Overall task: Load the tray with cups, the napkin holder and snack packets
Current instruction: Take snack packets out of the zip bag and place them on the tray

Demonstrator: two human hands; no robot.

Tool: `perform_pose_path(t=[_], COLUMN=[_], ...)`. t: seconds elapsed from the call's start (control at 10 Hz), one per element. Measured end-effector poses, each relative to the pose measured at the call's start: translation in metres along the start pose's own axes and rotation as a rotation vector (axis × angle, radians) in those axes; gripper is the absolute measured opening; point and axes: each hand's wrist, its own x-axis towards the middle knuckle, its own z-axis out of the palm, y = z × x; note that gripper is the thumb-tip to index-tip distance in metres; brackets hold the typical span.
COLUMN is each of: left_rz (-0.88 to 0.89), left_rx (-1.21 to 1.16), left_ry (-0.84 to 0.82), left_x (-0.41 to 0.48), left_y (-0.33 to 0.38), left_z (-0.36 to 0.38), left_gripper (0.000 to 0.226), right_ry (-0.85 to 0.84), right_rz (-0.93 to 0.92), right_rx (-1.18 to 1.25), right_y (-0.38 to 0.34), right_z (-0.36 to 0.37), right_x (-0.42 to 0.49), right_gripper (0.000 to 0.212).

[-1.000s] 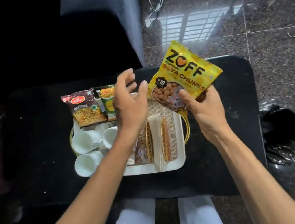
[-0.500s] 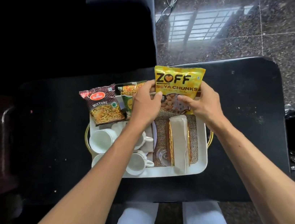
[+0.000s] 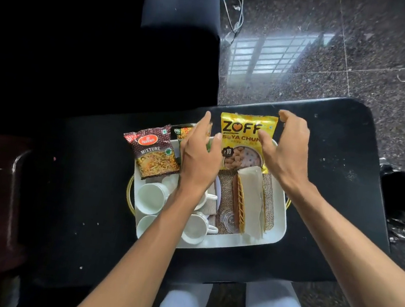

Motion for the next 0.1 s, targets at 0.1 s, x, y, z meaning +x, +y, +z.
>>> perform_pose_path(t=[0.1], left_rz=[0.128], left_rx=[0.108], left_ry=[0.038], left_x=[0.0001], left_y=[0.0181], left_z=[-0.0223], left_gripper=[0.053], right_ry=[-0.035], right_rz=[-0.183], right_rx=[-0.117], right_y=[-0.0328], right_z=[-0.0165], right_x=[-0.0045], right_gripper=[0.065])
